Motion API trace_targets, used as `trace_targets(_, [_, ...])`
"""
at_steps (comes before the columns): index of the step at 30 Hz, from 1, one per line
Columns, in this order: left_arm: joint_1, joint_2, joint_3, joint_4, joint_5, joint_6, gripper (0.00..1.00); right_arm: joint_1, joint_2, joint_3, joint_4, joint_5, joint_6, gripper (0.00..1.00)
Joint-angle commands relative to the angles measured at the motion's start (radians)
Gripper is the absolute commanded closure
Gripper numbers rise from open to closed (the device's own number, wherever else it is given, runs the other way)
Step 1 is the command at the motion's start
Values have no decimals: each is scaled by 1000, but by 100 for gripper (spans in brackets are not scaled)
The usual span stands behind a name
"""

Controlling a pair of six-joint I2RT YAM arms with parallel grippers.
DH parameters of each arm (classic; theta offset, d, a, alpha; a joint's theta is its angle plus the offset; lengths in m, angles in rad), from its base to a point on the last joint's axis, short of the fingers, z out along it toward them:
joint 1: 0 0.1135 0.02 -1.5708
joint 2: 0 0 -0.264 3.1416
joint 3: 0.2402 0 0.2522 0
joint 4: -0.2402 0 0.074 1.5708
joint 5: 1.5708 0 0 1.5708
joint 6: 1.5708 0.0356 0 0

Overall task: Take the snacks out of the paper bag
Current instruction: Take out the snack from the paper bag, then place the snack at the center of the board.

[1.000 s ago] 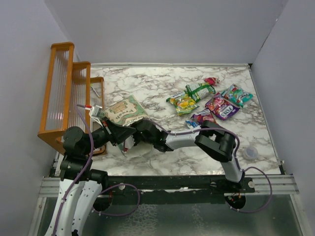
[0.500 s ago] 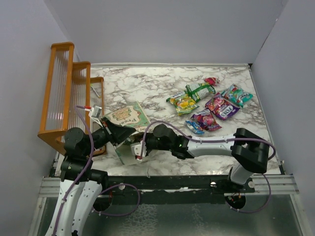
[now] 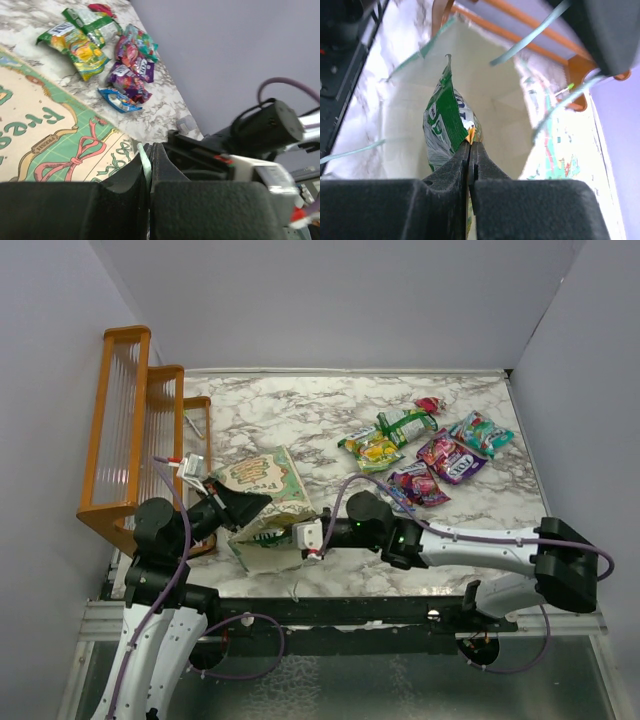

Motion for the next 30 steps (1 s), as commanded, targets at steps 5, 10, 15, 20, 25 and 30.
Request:
trace_targets(5, [0,-29,32,-162,-244,-5,100,5,-223,14,-53,-118,179,99])
trace_targets(10, [0,-24,46,-172,-272,-12,100,6,-355,11,-138,-143,227,99])
trace_targets(15, [0,-19,61,-206,-315,0,100,5,-502,33,-253,-58,271,99])
trace_targets(20, [0,-26,74,-236,-351,21,100,5,-610,77,-419,146,264,99])
trace_targets(25, [0,-24,84,-256,-357,34,100,6,-603,94,-489,433,247,99])
trace_targets(30, [0,-23,95,-275,-348,40,100,-14,-457,88,-461,648,213,99])
